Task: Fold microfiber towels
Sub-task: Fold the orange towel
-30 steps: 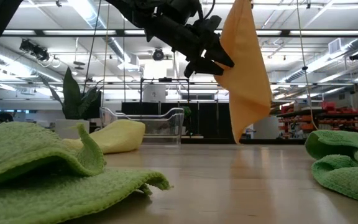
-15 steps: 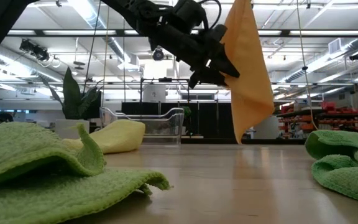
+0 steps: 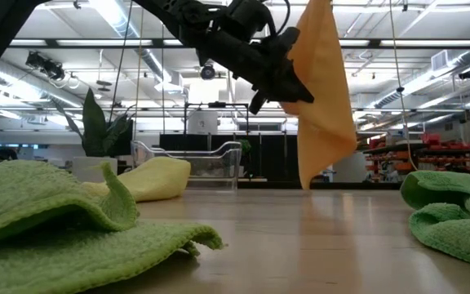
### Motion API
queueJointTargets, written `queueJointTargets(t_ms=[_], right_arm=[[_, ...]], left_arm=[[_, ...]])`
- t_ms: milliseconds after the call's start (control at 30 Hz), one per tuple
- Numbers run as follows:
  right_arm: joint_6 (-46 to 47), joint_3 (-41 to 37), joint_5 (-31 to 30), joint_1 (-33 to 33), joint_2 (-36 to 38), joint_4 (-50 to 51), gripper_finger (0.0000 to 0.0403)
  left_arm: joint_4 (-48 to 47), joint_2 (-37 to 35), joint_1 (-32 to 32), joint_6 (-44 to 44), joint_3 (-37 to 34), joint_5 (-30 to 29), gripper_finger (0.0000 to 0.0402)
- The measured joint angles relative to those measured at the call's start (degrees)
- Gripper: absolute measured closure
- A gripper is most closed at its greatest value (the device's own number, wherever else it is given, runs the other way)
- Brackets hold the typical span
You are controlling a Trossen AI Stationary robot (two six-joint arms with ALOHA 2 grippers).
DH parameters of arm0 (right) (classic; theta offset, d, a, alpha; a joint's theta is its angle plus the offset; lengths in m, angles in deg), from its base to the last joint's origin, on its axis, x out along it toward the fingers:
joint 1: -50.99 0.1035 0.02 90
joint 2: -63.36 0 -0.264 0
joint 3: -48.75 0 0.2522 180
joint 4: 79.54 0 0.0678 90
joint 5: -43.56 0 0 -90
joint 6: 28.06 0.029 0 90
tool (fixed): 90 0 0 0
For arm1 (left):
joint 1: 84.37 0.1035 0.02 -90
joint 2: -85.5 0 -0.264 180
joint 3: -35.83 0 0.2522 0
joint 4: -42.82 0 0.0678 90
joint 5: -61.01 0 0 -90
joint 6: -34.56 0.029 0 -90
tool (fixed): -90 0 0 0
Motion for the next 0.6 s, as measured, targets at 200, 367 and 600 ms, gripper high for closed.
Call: queueJointTargets(t_ms=[200, 367, 600], right_arm=[[0.75, 0.0, -0.26, -2.93, 0.95, 5.92, 0.0403], [0.82, 0.02, -0.11, -4.87, 2.88, 8.62, 0.0403], [5.01, 0.07, 4.84, -3.81, 5.37, 16.33, 0.0403]], left_arm=[[-0.8, -3.04, 0.04, -1.94, -0.07, -2.05, 0.0395], [-5.02, -10.49, 0.1, 1.84, 0.02, -9.12, 0.0396], [-14.45, -19.51, 1.25, 2.82, 0.02, -16.73, 0.0398]])
